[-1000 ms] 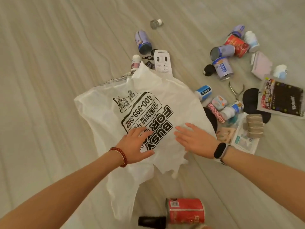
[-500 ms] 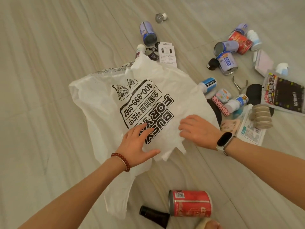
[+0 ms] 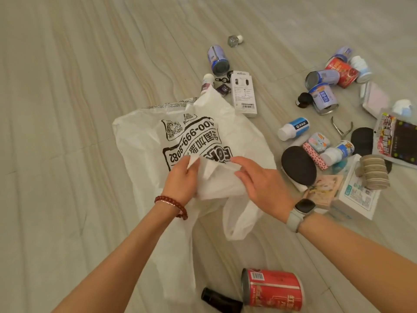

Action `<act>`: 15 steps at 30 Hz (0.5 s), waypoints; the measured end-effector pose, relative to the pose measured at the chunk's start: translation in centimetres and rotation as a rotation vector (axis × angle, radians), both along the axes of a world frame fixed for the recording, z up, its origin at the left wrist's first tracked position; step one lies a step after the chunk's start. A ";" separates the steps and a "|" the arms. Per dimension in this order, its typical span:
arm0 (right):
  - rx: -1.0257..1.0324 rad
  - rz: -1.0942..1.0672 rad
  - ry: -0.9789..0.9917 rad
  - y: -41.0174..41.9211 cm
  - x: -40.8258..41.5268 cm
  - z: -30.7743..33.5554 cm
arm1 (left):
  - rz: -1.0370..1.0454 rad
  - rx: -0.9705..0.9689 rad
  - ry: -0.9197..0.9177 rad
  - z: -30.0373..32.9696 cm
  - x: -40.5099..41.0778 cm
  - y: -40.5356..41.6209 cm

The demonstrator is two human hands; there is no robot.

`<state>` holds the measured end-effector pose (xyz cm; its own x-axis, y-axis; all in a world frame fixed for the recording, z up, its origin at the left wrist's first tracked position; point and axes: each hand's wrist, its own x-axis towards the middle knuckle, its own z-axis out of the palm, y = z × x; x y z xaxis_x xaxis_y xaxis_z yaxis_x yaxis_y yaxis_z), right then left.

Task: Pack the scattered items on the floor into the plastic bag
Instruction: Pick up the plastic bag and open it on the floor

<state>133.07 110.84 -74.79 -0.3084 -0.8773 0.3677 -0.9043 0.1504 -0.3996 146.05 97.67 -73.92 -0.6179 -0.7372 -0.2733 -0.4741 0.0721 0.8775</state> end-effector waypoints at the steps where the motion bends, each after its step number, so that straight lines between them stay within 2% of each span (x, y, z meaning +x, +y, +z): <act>1: 0.006 0.055 0.049 -0.2 0.4 -0.1 | 0.045 0.021 0.020 0.3 0.2 -0.4; 3: 0.042 0.147 0.113 -0.6 0.8 -0.3 | 0.057 -0.031 0.111 0.8 0.9 -0.9; 5: 0.101 0.190 0.124 -1.0 0.9 -0.4 | -0.071 -0.272 0.132 0.8 1.8 -0.7; 9: 0.164 0.033 -0.258 -1.8 0.7 0.6 | -0.374 -0.796 -0.198 -1.2 3.4 0.0; 10: 0.148 -0.004 -0.282 -2.0 0.8 1.1 | -0.419 -0.875 -0.248 -1.8 3.7 -0.1; 11: 0.137 -0.002 -0.202 -2.1 0.8 1.5 | -0.449 -0.930 -0.263 -2.1 3.9 -0.4; 13: 0.191 0.072 0.078 -2.0 0.9 1.3 | -0.447 -0.974 -0.270 -2.2 4.0 -0.9; 15: 0.294 0.139 0.258 -1.3 0.8 0.1 | -0.400 -0.758 -0.287 -1.5 3.5 -1.6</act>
<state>133.85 109.49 -74.69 -0.1100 -0.9833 0.1450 -0.9889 0.0935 -0.1155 149.51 96.07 -75.40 -0.8500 -0.5266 0.0152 -0.4825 0.7896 0.3791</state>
